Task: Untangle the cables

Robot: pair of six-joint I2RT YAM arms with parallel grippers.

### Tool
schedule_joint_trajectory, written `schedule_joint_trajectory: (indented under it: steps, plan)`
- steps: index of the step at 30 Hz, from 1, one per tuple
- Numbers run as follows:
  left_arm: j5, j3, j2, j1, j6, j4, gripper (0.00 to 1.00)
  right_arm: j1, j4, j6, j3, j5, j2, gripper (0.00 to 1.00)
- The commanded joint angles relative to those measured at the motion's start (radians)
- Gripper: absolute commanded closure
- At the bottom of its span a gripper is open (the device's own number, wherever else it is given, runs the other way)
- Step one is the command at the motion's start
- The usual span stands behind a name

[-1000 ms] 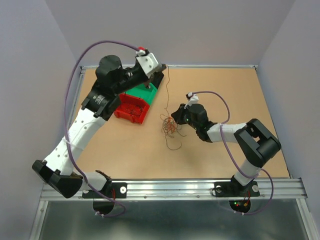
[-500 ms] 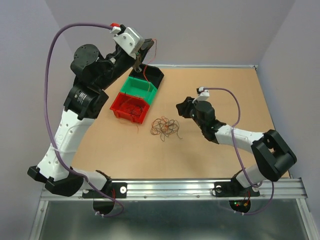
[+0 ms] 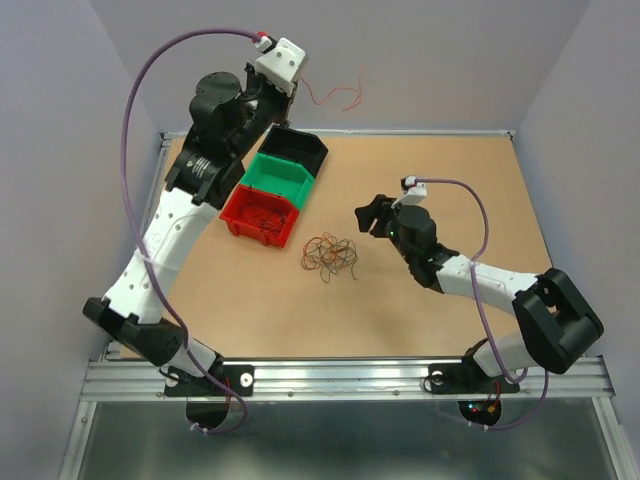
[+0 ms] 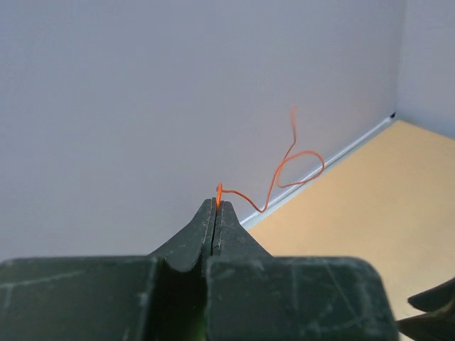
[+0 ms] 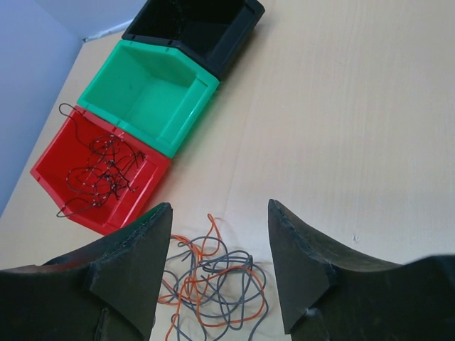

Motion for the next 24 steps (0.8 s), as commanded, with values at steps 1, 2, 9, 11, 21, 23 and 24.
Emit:
schedule_joint_trajectory:
  steps: [1,2,9,11,21,23,24]
  plan:
    - [-0.075,-0.003,0.110,0.032,0.045,0.055,1.00,0.004,0.035,-0.007,-0.028,0.052,-0.046,0.38]
    - [-0.075,0.006,0.138,0.043,0.060,0.057,1.00,0.004,0.035,-0.009,-0.028,0.053,-0.050,0.38]
    - [-0.045,-0.005,0.286,0.182,0.076,0.110,1.00,0.004,0.035,-0.007,-0.042,0.069,-0.079,0.38]
    - [-0.026,-0.050,0.324,0.213,0.082,0.138,1.00,0.005,0.035,-0.006,-0.041,0.063,-0.079,0.38]
    - [-0.045,-0.036,0.438,0.324,0.102,0.135,1.00,0.004,0.035,-0.006,-0.042,0.063,-0.084,0.38]
    - [-0.055,-0.035,0.435,0.325,0.103,0.137,1.00,0.004,0.035,-0.004,-0.041,0.061,-0.082,0.38]
    - [-0.112,-0.027,0.435,0.327,0.093,0.141,1.00,0.004,0.035,-0.003,-0.041,0.059,-0.082,0.38]
